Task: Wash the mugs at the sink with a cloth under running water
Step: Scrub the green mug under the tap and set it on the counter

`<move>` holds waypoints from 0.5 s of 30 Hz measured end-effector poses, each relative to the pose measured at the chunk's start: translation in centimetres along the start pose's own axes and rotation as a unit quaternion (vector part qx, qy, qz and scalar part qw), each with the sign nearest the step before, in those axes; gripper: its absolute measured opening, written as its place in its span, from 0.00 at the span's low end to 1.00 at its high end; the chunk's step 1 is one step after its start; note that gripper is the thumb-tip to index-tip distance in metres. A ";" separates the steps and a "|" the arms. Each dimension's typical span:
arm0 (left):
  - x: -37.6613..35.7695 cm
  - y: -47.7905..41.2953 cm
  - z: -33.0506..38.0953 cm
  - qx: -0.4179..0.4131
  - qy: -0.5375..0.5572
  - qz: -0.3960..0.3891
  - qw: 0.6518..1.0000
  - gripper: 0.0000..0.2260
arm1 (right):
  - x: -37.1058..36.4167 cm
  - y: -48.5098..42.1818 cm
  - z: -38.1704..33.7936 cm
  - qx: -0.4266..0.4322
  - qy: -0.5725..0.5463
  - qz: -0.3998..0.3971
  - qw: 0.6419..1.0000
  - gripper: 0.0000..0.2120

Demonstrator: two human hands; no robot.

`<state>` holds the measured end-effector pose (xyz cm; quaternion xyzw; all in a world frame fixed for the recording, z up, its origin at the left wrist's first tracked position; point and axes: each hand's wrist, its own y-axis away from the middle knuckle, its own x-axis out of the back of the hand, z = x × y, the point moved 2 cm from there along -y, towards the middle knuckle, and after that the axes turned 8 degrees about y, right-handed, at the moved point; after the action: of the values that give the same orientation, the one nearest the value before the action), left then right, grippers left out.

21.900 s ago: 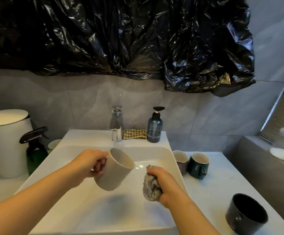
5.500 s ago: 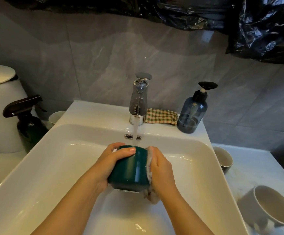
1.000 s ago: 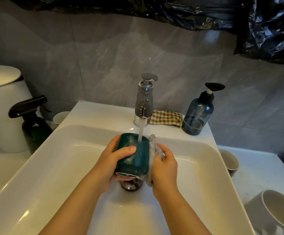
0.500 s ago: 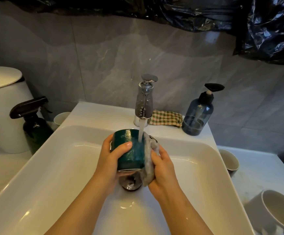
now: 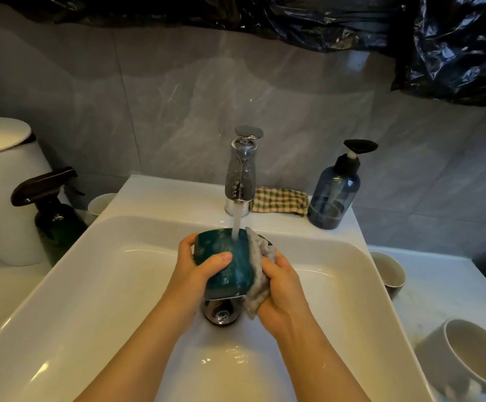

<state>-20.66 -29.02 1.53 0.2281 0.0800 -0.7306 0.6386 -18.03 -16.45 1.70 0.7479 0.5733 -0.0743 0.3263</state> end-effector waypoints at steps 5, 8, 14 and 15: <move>0.4 0.2 0.5 0.046 -0.053 -0.062 0.996 0.33 | 0.5 -0.2 -0.3 0.035 0.036 0.045 0.998 0.17; 0.1 0.4 0.4 0.049 -0.064 -0.063 0.995 0.28 | 0.7 0.2 -0.8 0.093 0.154 0.089 0.980 0.09; -0.5 0.7 0.2 0.086 -0.010 -0.002 0.996 0.31 | -0.3 0.4 -0.1 0.127 0.228 0.130 0.957 0.05; -0.6 0.6 0.0 0.085 0.017 0.022 0.996 0.32 | -0.6 0.2 0.5 0.113 0.206 0.121 0.965 0.08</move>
<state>-20.02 -28.60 1.87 0.2958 0.0236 -0.7163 0.6316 -17.91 -17.22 1.67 0.8430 0.5209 0.0571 0.1215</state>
